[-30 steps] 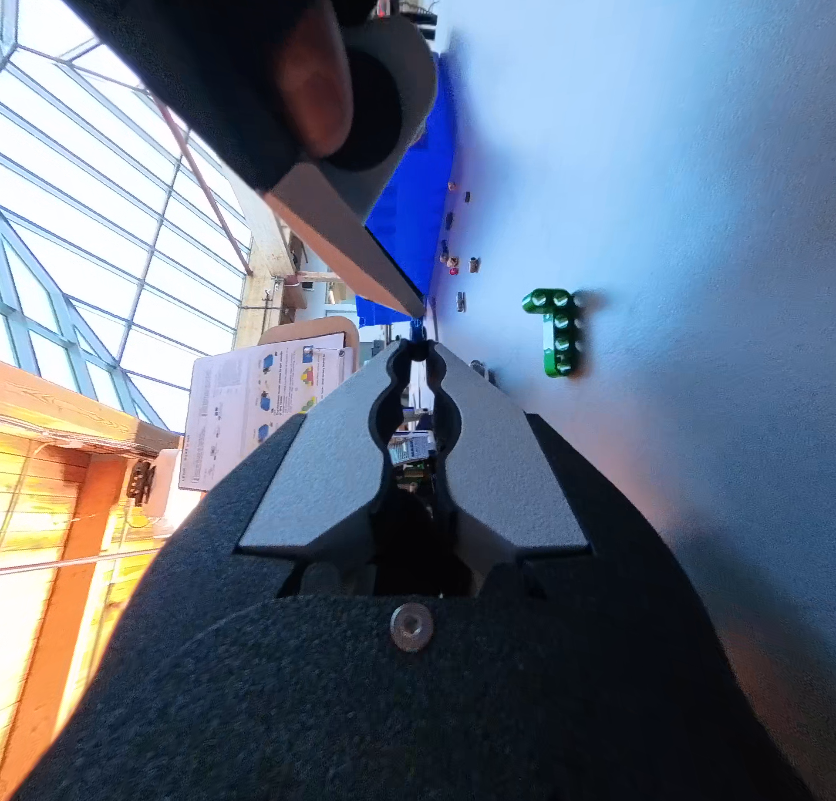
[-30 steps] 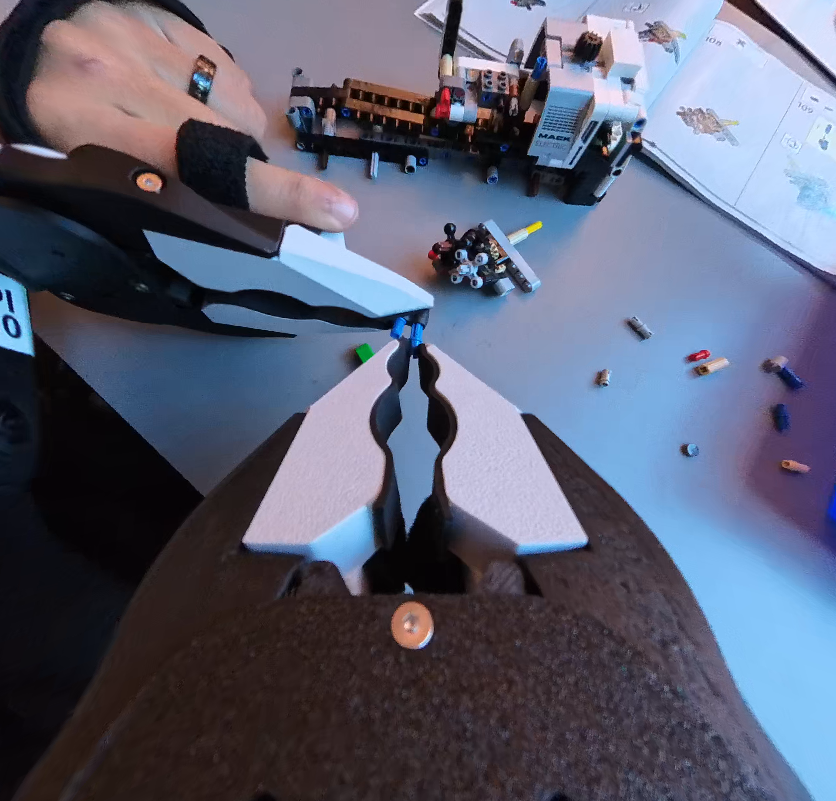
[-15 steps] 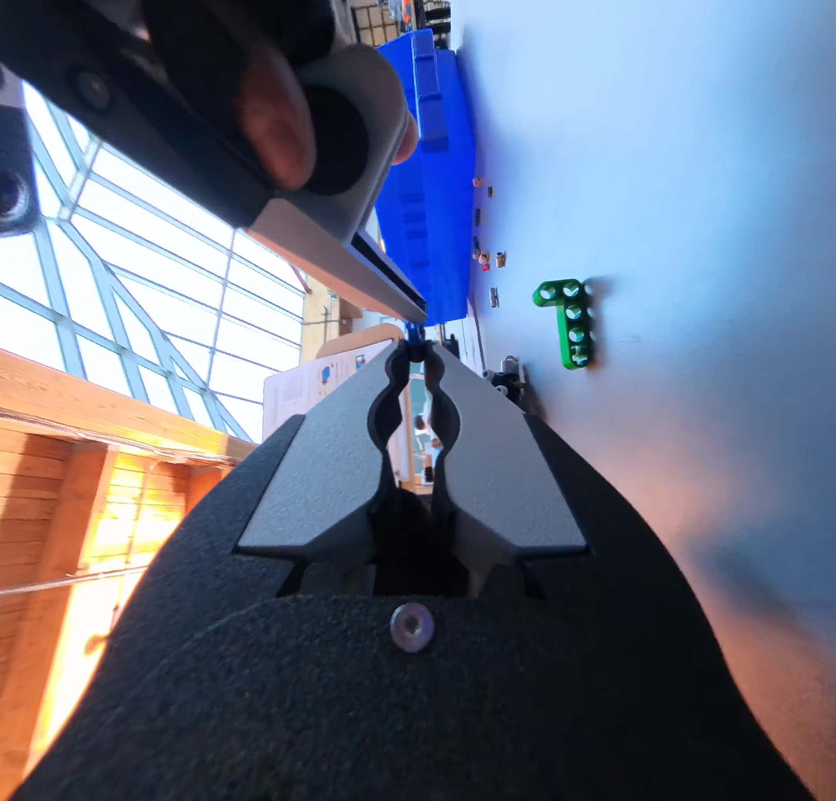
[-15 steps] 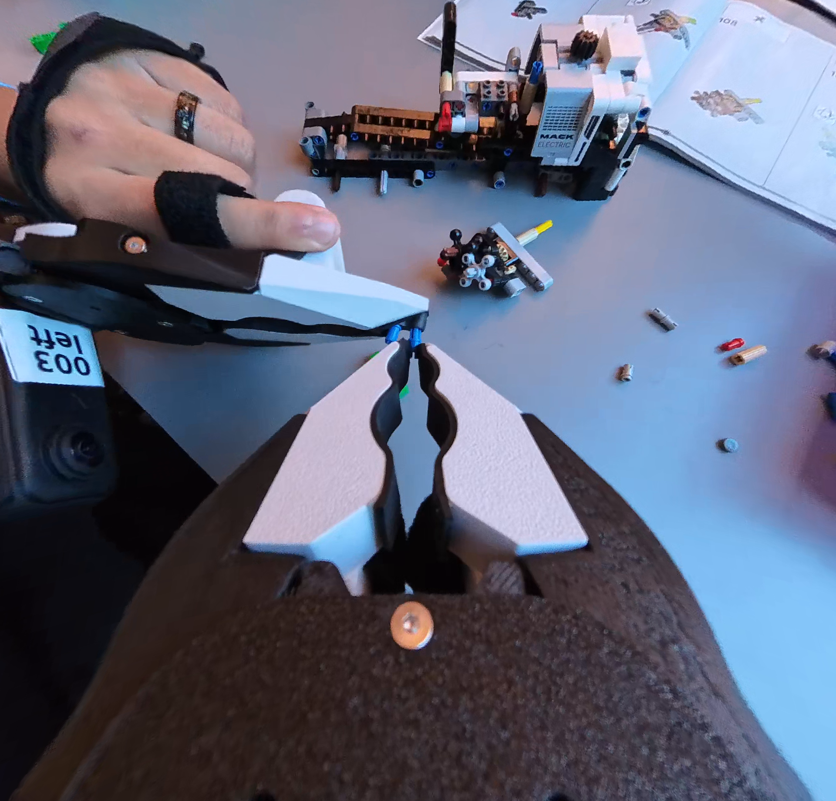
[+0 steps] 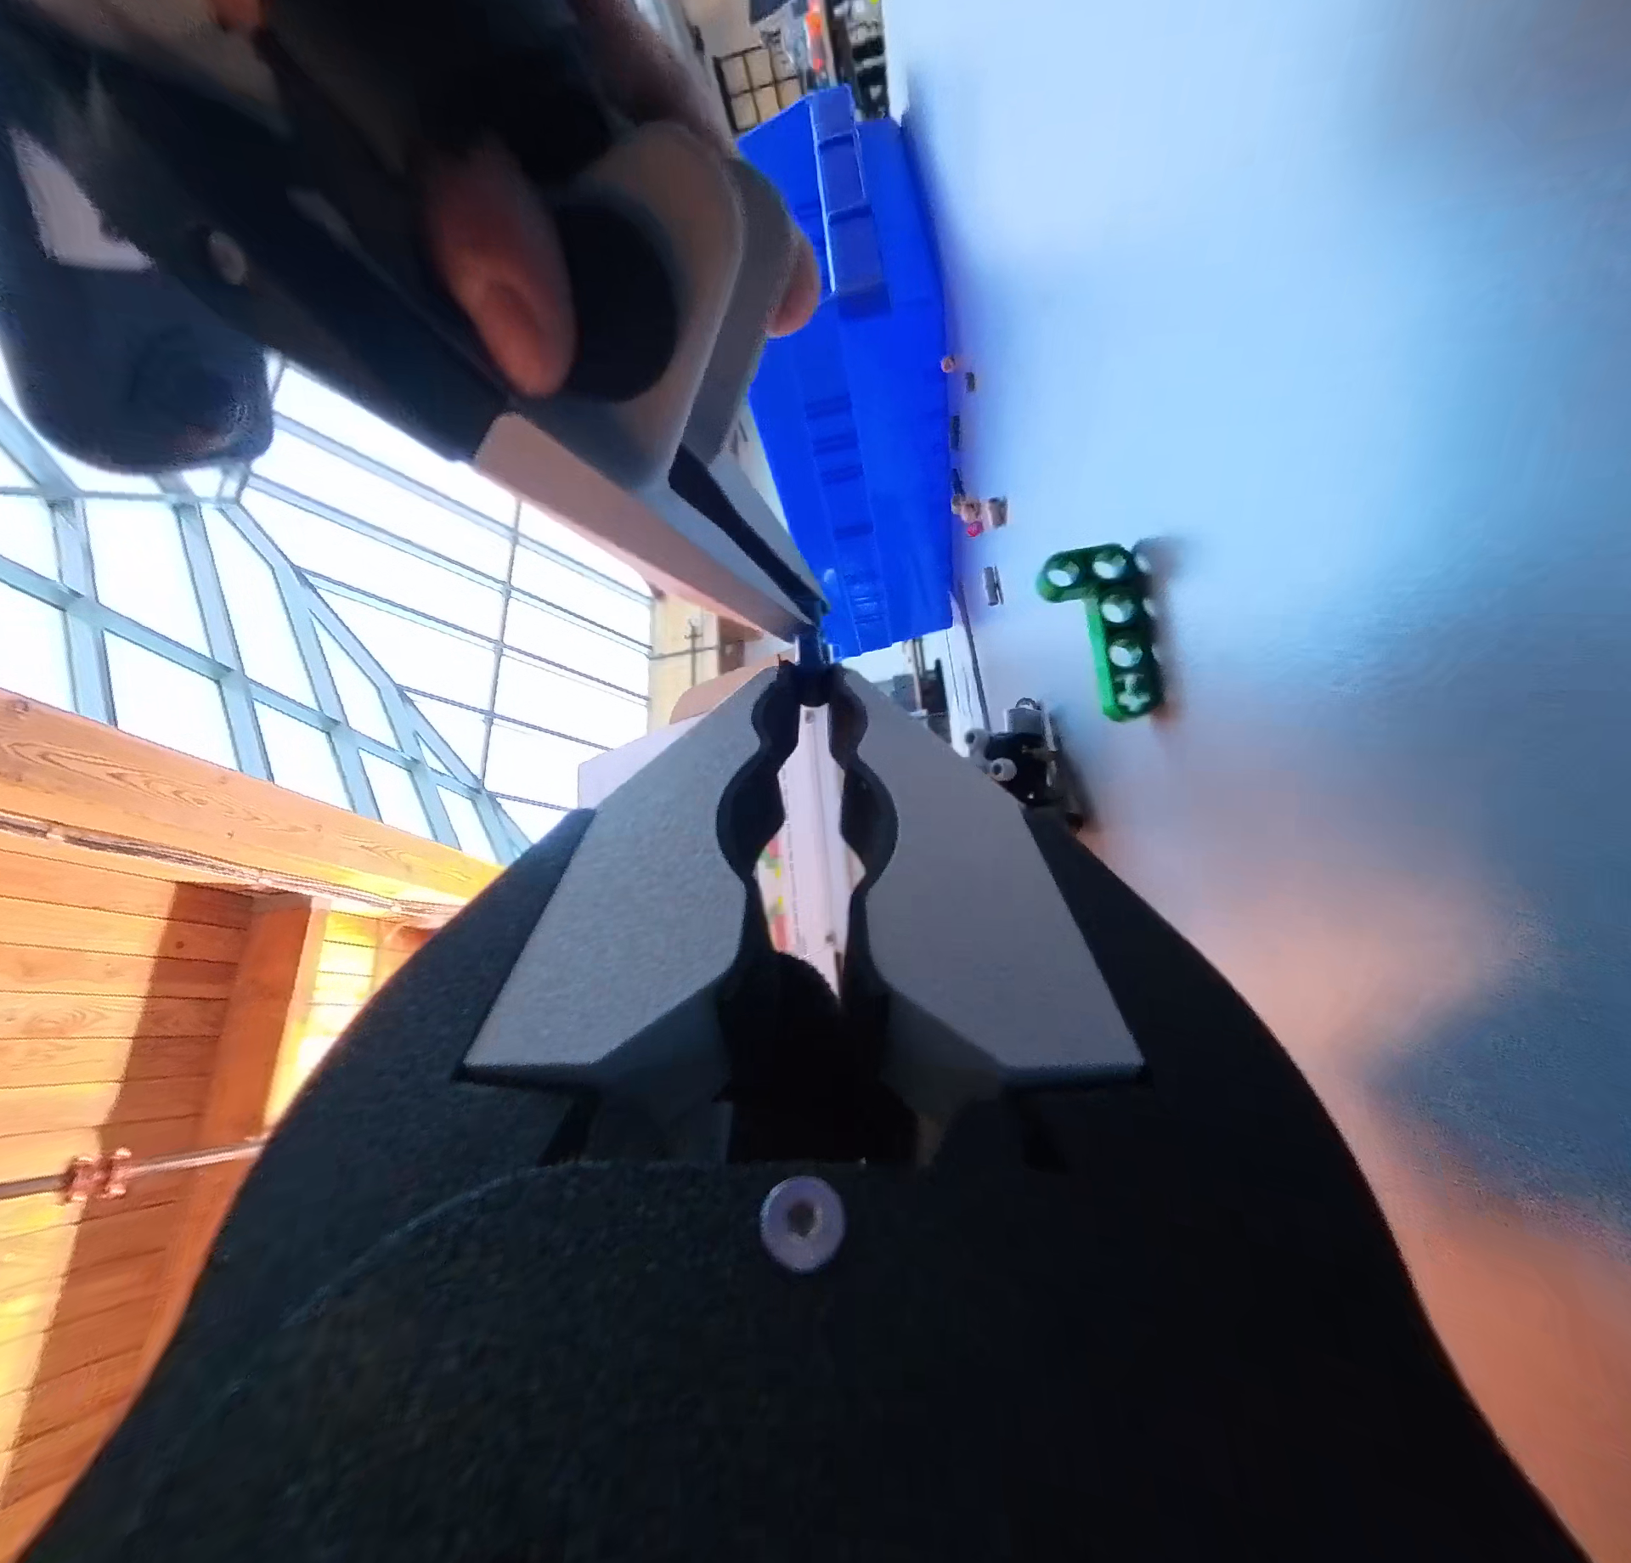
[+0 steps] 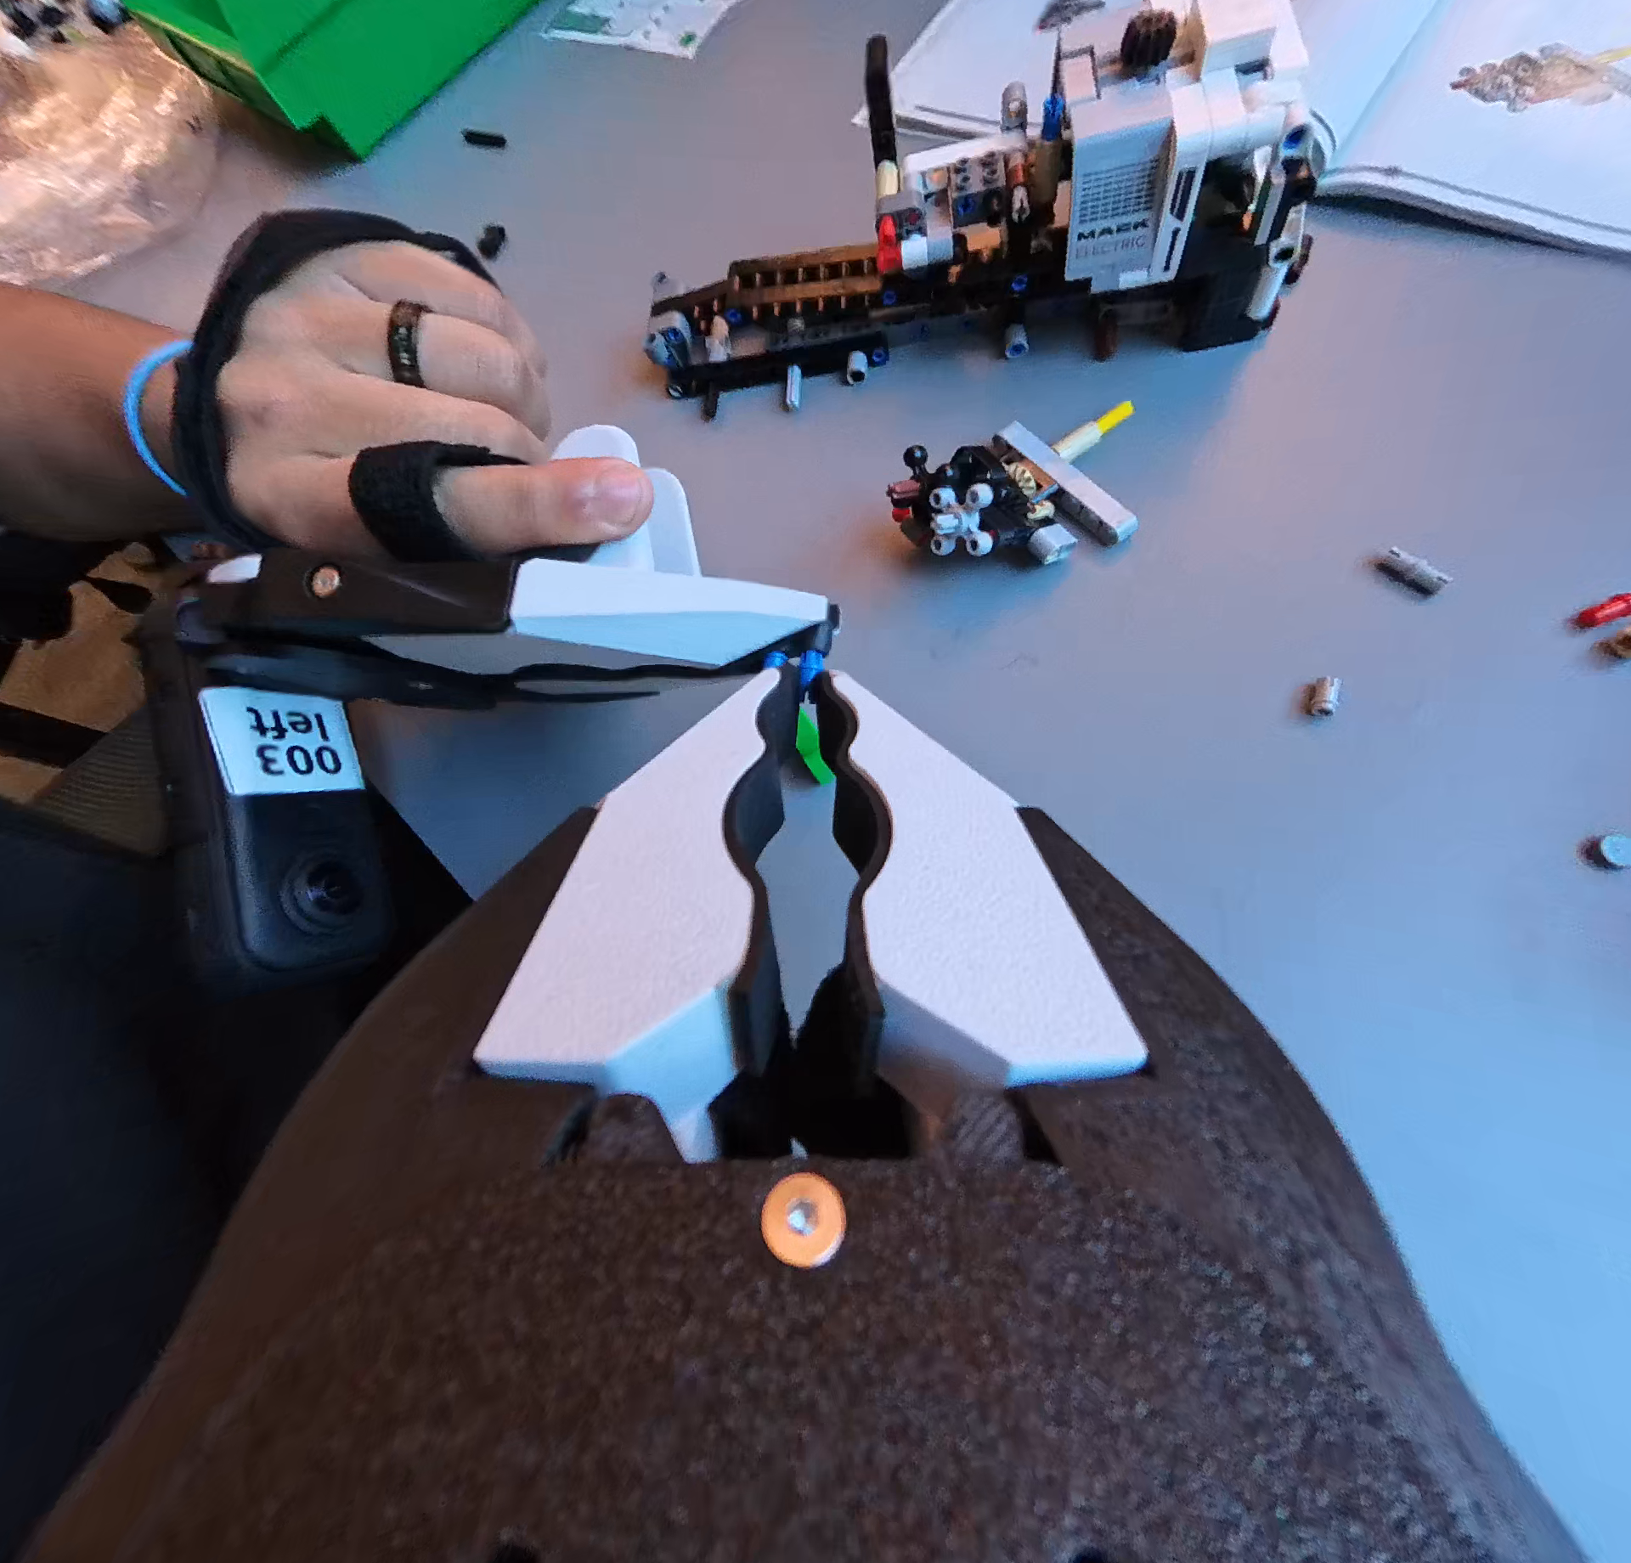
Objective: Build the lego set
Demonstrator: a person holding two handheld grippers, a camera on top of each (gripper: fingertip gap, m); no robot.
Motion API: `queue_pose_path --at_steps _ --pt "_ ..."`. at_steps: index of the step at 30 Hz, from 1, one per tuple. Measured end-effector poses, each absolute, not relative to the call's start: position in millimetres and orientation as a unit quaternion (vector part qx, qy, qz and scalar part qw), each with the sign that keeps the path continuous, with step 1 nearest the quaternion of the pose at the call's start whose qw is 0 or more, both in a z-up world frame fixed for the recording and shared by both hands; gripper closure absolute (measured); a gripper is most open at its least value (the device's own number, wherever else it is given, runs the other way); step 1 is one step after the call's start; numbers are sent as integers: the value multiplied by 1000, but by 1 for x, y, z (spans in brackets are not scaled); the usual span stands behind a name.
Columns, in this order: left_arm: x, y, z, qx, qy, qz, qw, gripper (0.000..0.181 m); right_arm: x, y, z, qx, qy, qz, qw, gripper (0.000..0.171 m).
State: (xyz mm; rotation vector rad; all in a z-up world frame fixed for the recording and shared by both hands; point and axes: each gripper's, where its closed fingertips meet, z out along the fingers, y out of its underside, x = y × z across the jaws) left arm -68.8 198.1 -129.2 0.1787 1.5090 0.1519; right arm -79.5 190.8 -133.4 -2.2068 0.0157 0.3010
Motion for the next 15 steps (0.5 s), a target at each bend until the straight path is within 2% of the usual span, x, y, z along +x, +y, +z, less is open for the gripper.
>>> queue_pose_path --at_steps 3,8,12,15 --pt "-71 198 -120 65 679 33 730 179 -82 190 -123 -866 -24 142 478 168" --pt "-86 190 -86 23 645 -104 757 178 -96 177 -91 -783 -161 208 563 142" --pt "-107 168 -72 52 621 -208 754 179 -113 168 -72 -705 -269 235 613 141" --pt "-115 159 -68 82 606 -219 760 178 -127 163 -72 -696 -298 300 580 143"
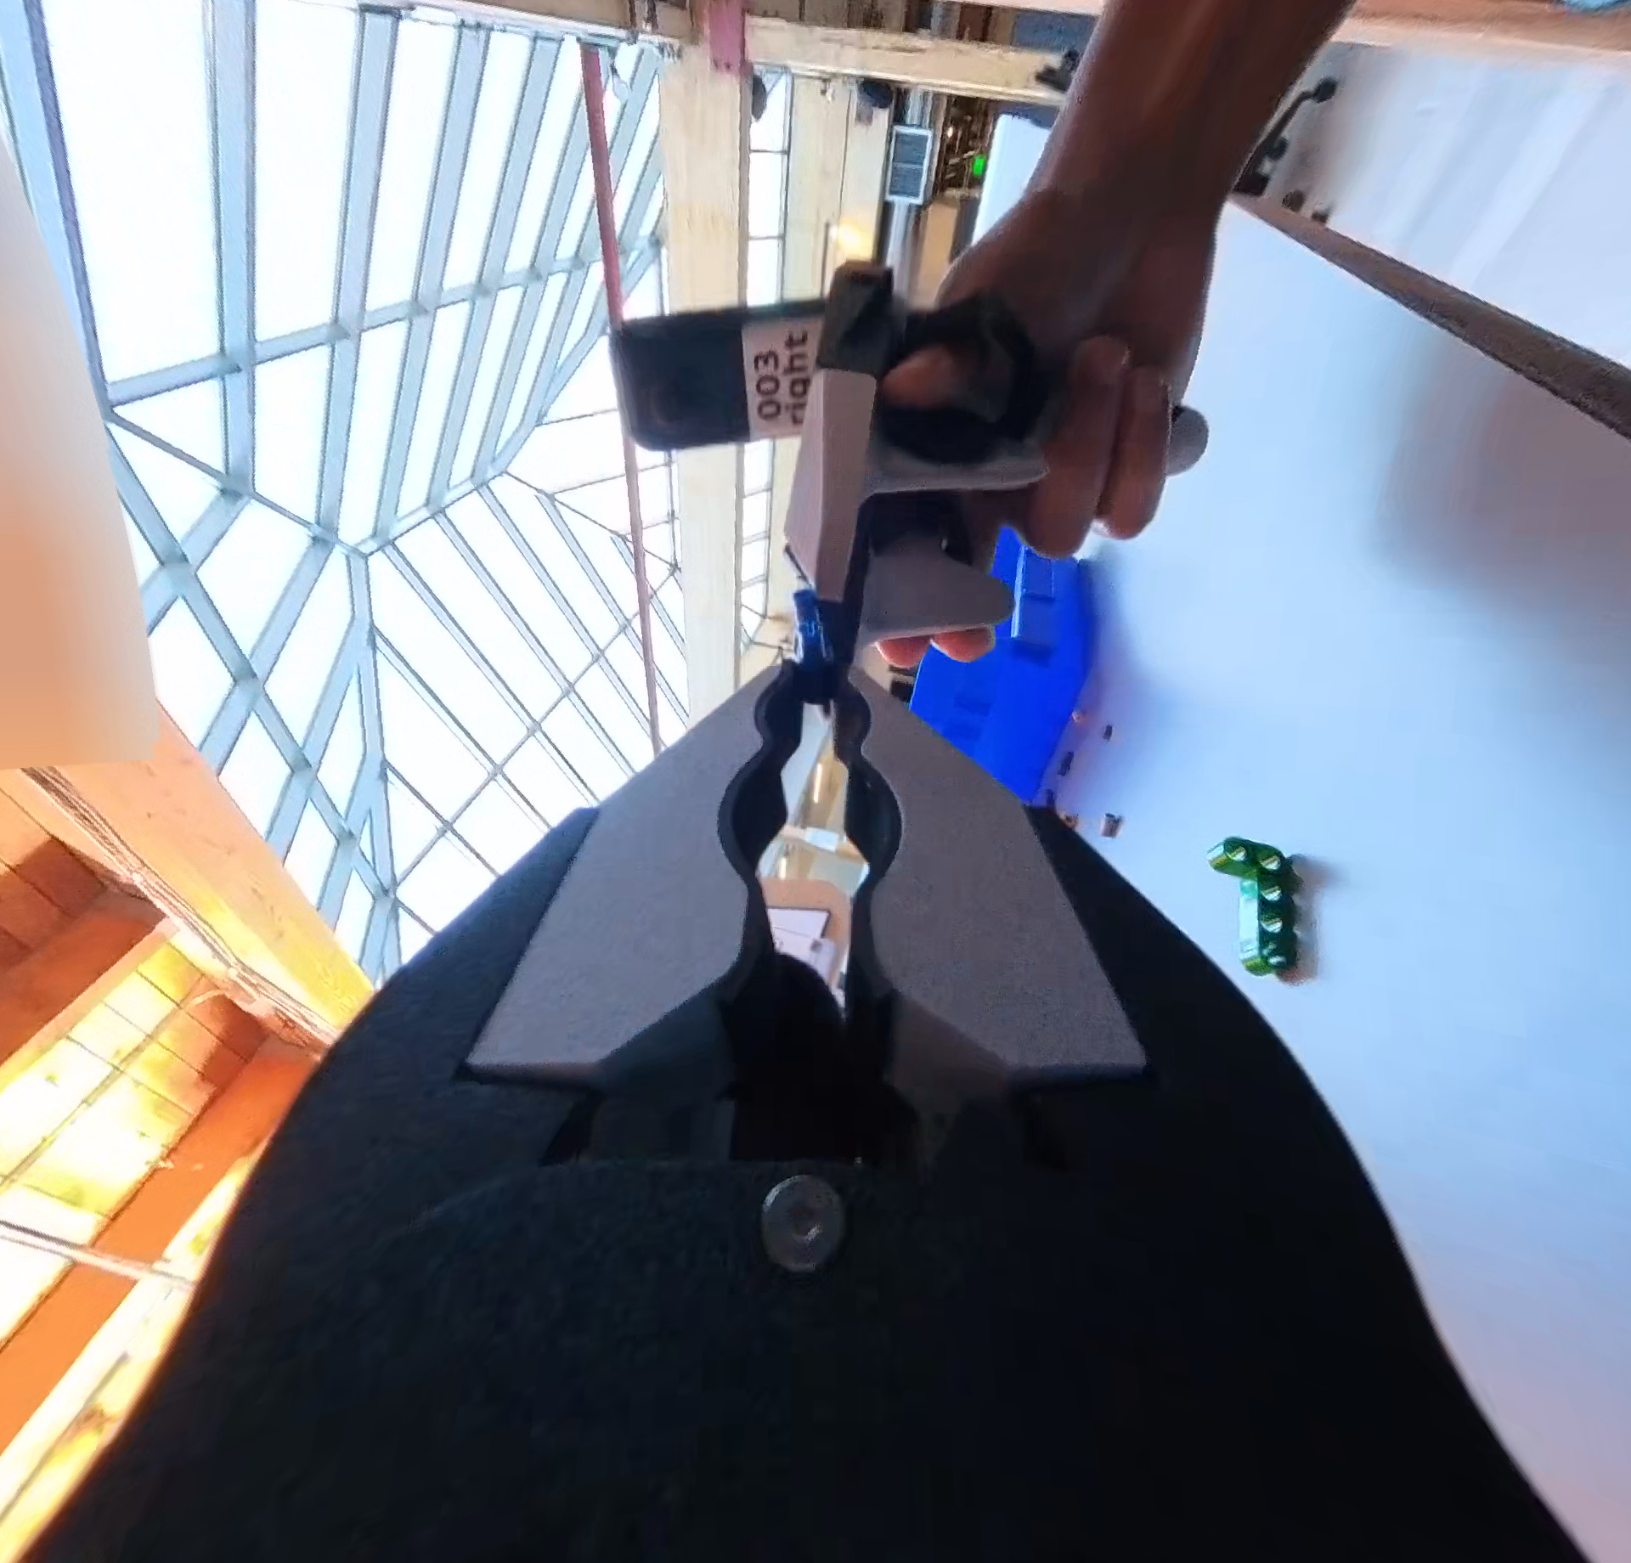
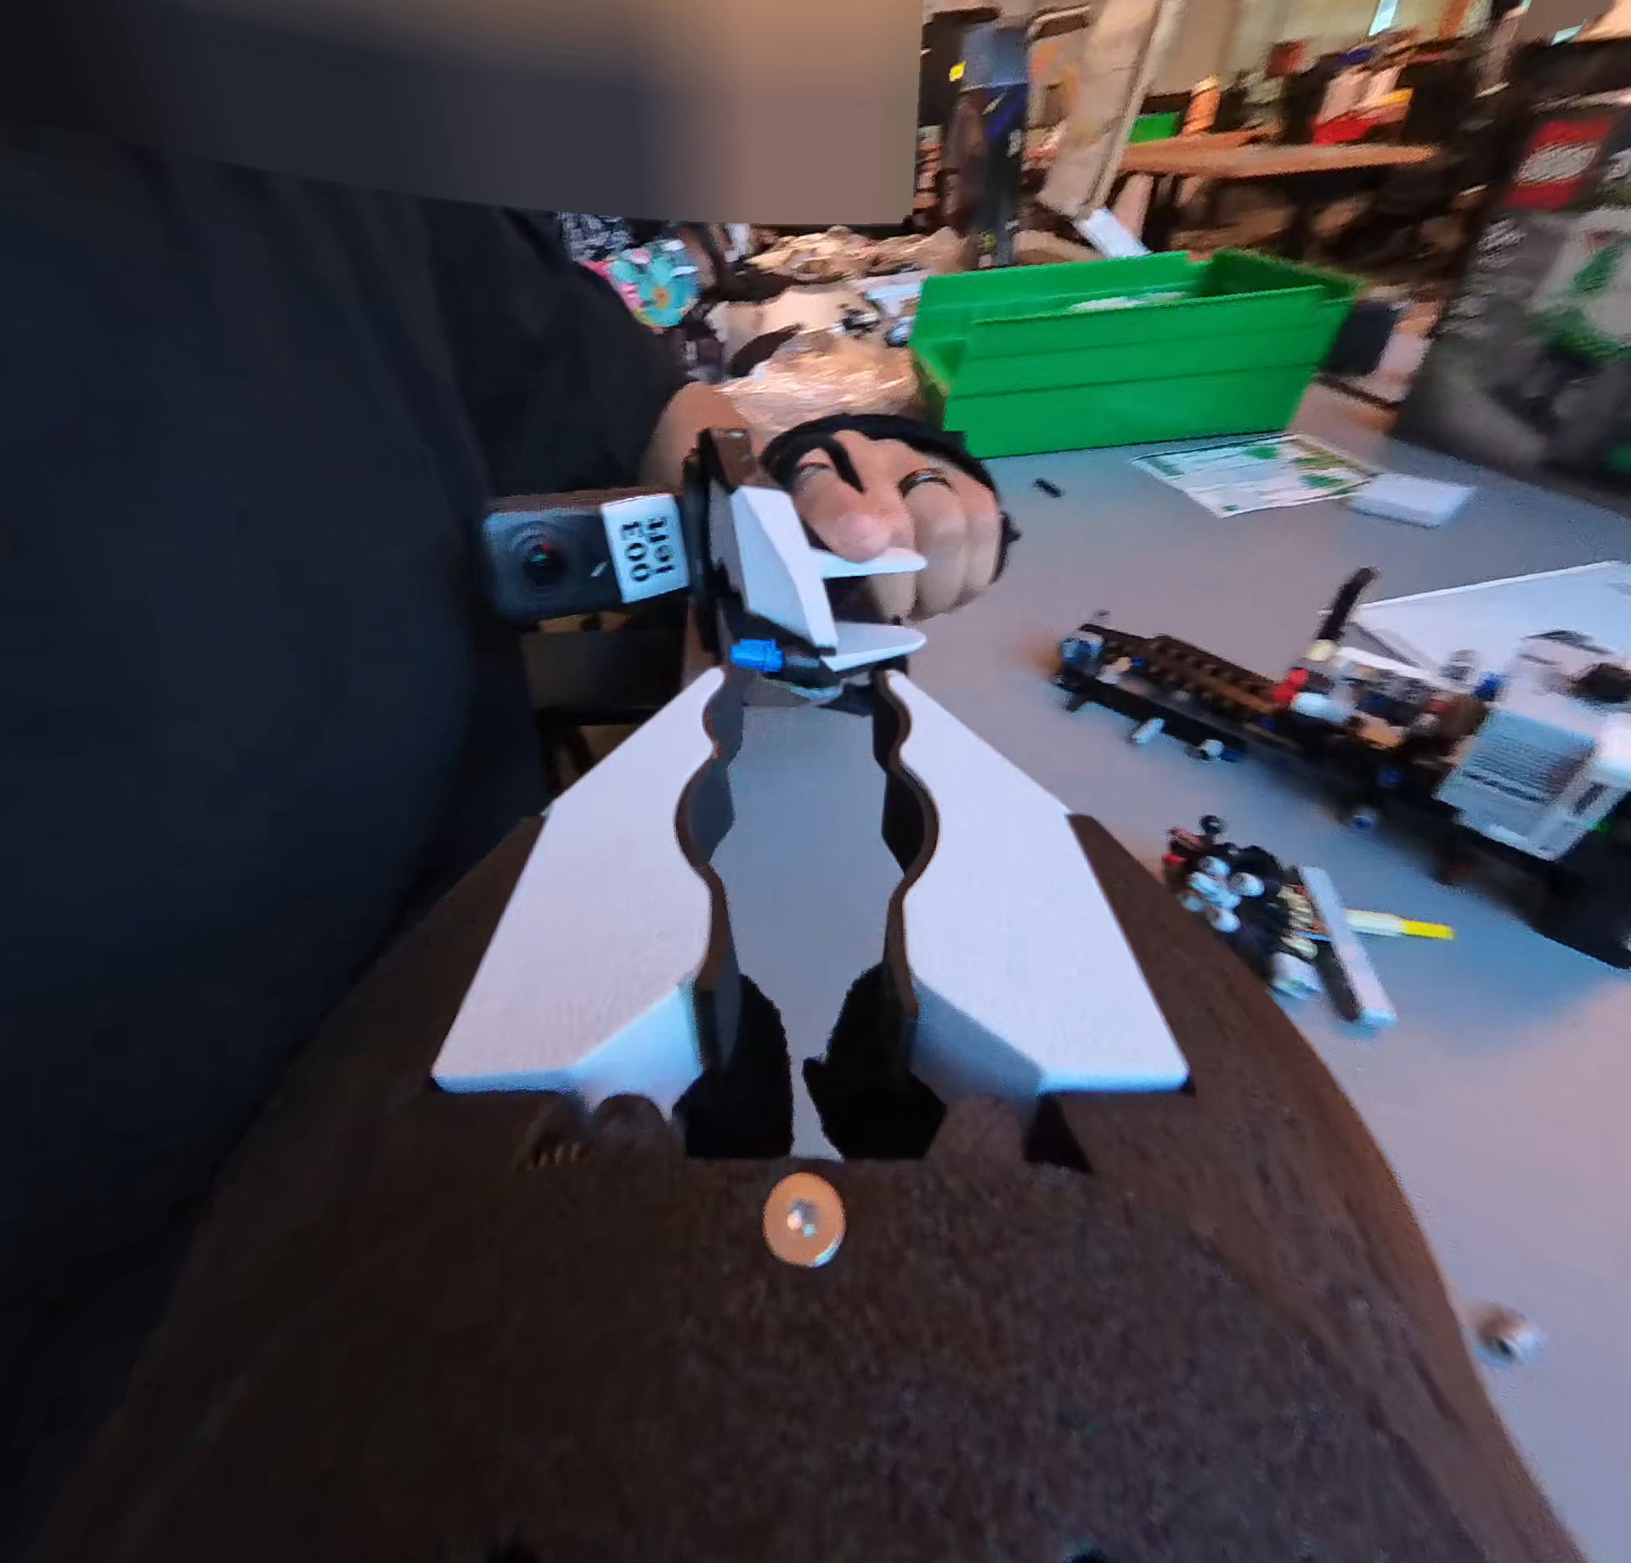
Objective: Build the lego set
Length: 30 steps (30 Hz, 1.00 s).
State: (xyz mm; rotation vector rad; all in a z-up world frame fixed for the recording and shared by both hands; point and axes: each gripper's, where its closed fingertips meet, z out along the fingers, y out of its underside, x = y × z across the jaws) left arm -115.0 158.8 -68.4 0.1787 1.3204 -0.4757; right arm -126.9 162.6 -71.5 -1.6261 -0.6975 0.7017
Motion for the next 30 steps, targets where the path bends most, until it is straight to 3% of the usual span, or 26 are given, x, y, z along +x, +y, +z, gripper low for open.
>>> queue_pose_path --at_steps 13,17,30 --pt "-111 162 -77 84 621 -203 752 179 -132 165 -75 -684 -291 342 575 138" --pt "-111 161 -78 80 625 -205 749 178 -134 167 -81 -681 -296 345 574 146" --pt "-117 156 -69 48 620 -268 736 179 -142 162 -69 -610 -297 415 606 150"
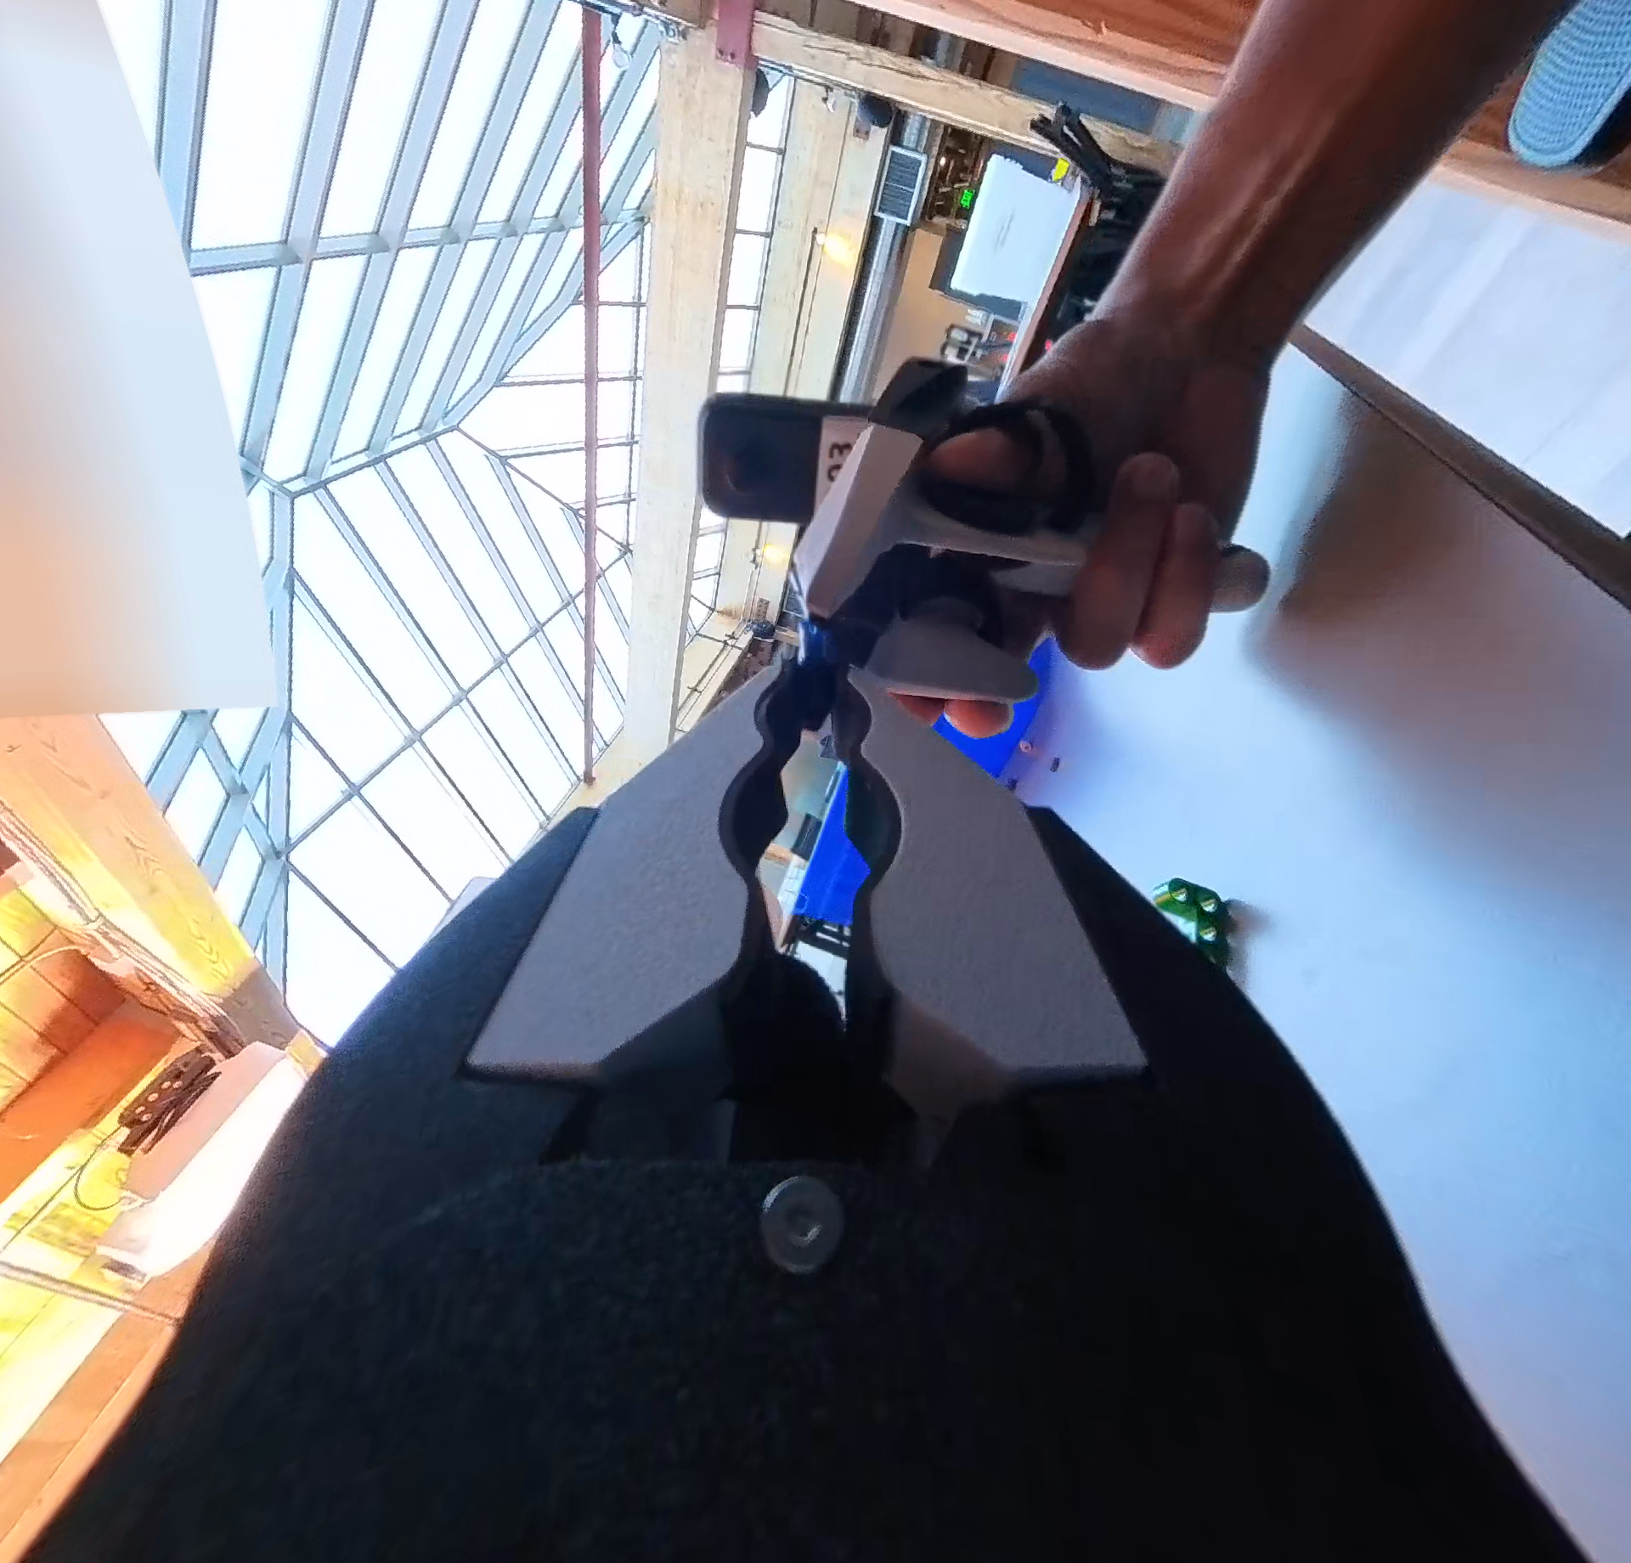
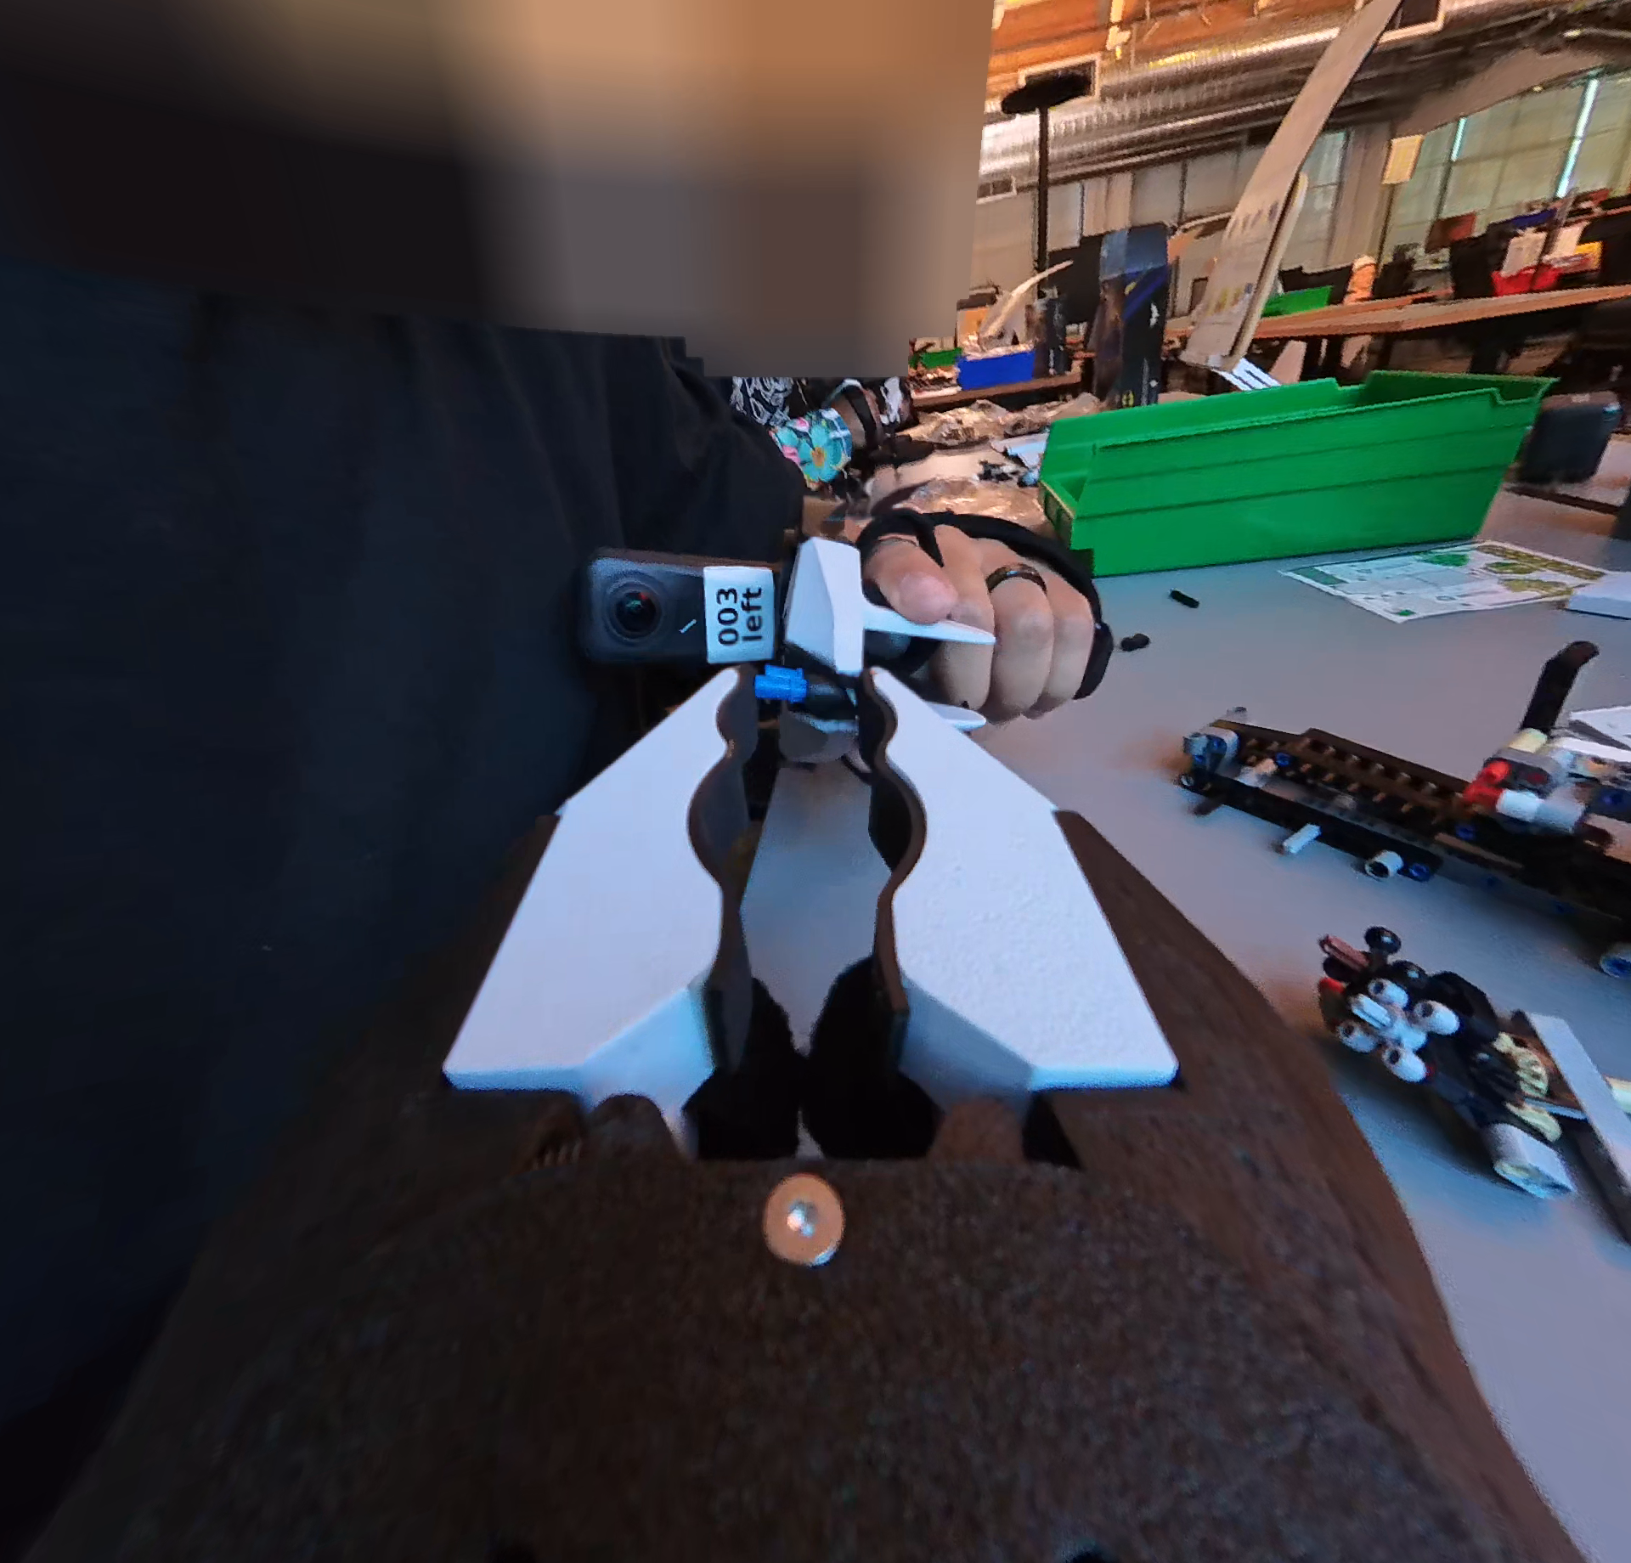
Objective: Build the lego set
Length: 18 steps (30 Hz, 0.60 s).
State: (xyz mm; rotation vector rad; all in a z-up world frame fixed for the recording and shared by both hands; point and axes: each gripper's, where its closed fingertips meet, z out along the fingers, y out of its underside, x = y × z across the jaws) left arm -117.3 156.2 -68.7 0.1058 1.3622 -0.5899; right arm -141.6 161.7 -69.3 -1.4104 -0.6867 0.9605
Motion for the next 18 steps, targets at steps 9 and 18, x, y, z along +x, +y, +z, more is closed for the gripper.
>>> queue_pose_path --at_steps 9,18 --pt "-122 154 -65 74 603 -243 756 178 -145 160 -67 -586 -317 422 614 155" --pt "-120 156 -69 94 602 -212 764 178 -141 159 -69 -608 -278 492 558 147"
